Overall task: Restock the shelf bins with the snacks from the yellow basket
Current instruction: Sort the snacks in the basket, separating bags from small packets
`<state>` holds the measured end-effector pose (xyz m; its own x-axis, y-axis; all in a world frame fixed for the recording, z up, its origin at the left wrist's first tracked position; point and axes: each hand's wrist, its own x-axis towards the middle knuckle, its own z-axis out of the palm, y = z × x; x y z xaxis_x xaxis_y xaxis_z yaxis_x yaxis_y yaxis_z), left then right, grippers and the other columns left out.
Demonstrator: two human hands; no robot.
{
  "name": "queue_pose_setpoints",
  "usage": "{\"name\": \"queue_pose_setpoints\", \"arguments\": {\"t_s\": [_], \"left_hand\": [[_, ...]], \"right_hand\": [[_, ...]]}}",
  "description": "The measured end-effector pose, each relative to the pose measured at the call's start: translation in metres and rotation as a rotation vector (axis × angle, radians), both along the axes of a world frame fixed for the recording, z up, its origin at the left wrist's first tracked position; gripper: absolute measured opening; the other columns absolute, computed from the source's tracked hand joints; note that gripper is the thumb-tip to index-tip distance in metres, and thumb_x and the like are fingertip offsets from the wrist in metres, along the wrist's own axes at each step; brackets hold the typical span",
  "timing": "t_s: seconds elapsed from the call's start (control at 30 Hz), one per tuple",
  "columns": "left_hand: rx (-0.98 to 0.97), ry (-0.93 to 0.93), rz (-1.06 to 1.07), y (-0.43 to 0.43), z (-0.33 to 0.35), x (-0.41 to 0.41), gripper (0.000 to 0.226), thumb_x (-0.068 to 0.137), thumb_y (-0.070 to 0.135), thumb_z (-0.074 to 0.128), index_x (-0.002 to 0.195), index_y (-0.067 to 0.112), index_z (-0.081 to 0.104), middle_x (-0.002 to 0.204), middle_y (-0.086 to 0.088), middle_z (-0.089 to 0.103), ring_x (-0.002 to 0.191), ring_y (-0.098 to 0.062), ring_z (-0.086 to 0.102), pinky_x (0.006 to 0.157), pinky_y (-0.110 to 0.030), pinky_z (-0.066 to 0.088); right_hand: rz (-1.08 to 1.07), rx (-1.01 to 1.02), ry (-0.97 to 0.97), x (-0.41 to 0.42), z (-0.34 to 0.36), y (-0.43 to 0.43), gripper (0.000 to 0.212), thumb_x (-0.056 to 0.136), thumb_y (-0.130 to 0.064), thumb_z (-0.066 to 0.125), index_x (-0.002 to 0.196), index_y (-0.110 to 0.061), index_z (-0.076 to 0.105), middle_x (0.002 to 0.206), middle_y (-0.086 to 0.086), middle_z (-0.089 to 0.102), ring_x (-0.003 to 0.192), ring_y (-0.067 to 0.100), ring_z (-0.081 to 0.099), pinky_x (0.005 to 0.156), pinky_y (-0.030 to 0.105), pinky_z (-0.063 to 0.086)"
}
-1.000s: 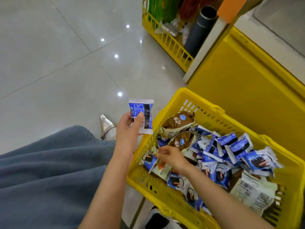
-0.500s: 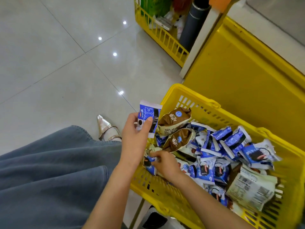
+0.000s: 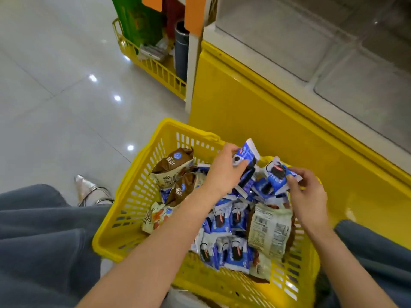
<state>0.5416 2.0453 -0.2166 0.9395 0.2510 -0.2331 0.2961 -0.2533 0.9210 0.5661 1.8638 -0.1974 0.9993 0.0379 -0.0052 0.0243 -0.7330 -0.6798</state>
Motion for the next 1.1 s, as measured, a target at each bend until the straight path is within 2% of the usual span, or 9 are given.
{"name": "queue_pose_setpoints", "arguments": {"t_s": [0.1,0.23,0.4,0.5,0.57,0.7,0.8,0.97,1.1], "left_hand": [[0.080,0.137,-0.176,-0.024,-0.011,0.014,0.035,0.093,0.022,0.055,0.124,0.010,0.043,0.114,-0.015,0.058,0.098,-0.030,0.058,0.083,-0.043,0.048],[0.147,0.112,-0.210,-0.030,-0.012,0.010,0.031,0.094,0.022,0.052,0.122,0.010,0.046,0.124,-0.011,0.049,0.107,-0.023,0.050,0.090,-0.035,0.043],[0.333,-0.094,-0.007,0.024,0.011,-0.027,0.027,0.094,0.025,0.049,0.121,0.019,0.050,0.121,0.004,0.047,0.109,-0.005,0.043,0.094,-0.023,0.035],[0.493,-0.120,0.278,0.082,0.010,-0.075,0.023,0.094,0.017,0.049,0.116,0.013,0.053,0.112,-0.002,0.050,0.107,-0.016,0.048,0.092,-0.029,0.036],[0.573,-0.026,0.364,0.114,-0.001,-0.104,0.023,0.094,0.012,0.048,0.116,0.006,0.052,0.112,-0.012,0.051,0.106,-0.027,0.048,0.092,-0.037,0.036],[0.411,0.208,0.359,0.140,-0.027,-0.134,0.031,0.097,0.024,0.043,0.123,0.008,0.048,0.118,-0.011,0.051,0.110,-0.025,0.048,0.087,-0.032,0.033],[0.346,0.247,0.327,0.144,-0.040,-0.144,0.033,0.096,0.040,0.035,0.110,0.014,0.051,0.095,-0.002,0.056,0.091,-0.023,0.054,0.072,-0.030,0.034],[0.393,0.217,0.322,0.143,-0.042,-0.146,0.041,0.087,0.058,0.022,0.090,0.024,0.045,0.073,0.007,0.055,0.065,-0.006,0.051,0.052,-0.025,0.032],[0.394,0.230,0.337,0.144,-0.045,-0.145,0.032,0.094,0.049,0.029,0.087,0.021,0.043,0.075,0.002,0.057,0.067,-0.014,0.053,0.055,-0.030,0.034]], "right_hand": [[-0.078,-0.088,0.077,0.008,-0.010,-0.025,0.025,0.095,-0.013,0.051,0.117,-0.005,0.059,0.114,0.013,0.062,0.084,0.023,0.057,0.069,0.031,0.042],[-0.045,-0.230,0.077,0.000,-0.014,-0.031,0.035,0.095,-0.012,0.051,0.128,0.000,0.050,0.128,0.019,0.052,0.121,0.031,0.043,0.095,0.035,0.034],[0.148,-0.150,-0.229,-0.018,0.004,0.011,0.028,0.094,-0.014,0.051,0.121,-0.008,0.051,0.112,-0.002,0.049,0.107,0.010,0.043,0.089,0.018,0.034],[0.402,-0.064,-0.058,-0.042,-0.004,0.054,0.026,0.097,-0.021,0.045,0.123,-0.019,0.049,0.111,-0.012,0.045,0.100,-0.003,0.043,0.082,0.011,0.035],[0.580,-0.092,0.095,-0.058,-0.020,0.082,0.031,0.098,-0.022,0.043,0.129,-0.021,0.046,0.122,-0.008,0.046,0.106,0.001,0.047,0.085,0.016,0.040],[0.789,-0.234,0.225,-0.071,-0.060,0.133,0.049,0.097,-0.016,0.047,0.143,-0.017,0.030,0.148,-0.002,0.029,0.139,0.011,0.024,0.111,0.022,0.021],[0.825,-0.418,0.208,-0.064,-0.082,0.160,0.069,0.090,-0.006,0.056,0.148,-0.016,0.019,0.155,0.000,0.016,0.145,0.017,0.008,0.117,0.032,0.015],[0.927,-0.735,0.148,-0.033,-0.100,0.172,0.065,0.084,-0.022,0.066,0.139,-0.017,0.033,0.142,0.004,0.037,0.130,0.025,0.030,0.104,0.037,0.029],[0.957,-0.780,0.221,-0.022,-0.091,0.169,0.061,0.080,-0.045,0.067,0.130,-0.018,0.044,0.128,0.002,0.049,0.118,0.023,0.039,0.091,0.034,0.040]]}}
